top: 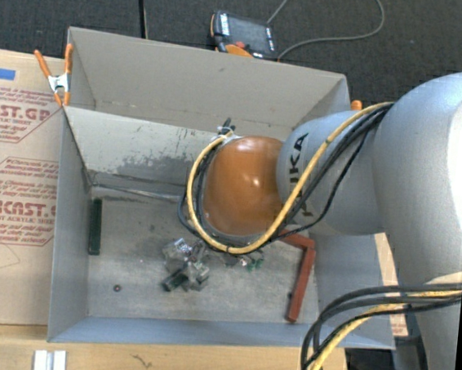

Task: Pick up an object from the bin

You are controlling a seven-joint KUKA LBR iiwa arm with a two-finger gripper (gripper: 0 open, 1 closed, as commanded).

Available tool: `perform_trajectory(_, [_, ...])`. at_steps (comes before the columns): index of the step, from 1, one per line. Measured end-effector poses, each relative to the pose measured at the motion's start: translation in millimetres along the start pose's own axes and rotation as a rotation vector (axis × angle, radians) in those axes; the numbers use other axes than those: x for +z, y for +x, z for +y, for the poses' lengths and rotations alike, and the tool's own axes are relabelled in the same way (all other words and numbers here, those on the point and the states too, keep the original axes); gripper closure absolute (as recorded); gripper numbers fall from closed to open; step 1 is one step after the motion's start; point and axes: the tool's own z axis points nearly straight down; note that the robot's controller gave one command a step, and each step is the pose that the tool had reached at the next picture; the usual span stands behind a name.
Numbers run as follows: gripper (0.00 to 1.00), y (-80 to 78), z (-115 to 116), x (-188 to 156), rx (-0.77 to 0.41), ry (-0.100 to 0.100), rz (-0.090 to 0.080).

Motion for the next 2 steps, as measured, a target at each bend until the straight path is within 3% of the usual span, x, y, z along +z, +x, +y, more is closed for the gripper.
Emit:
perform_trajectory(1, [1.00, -21.7, 32, -126, -0.007, 0.003, -0.008])
perform_trajectory(2, [1.00, 26.3, 41, -301, -0.031, 0.005, -0.008])
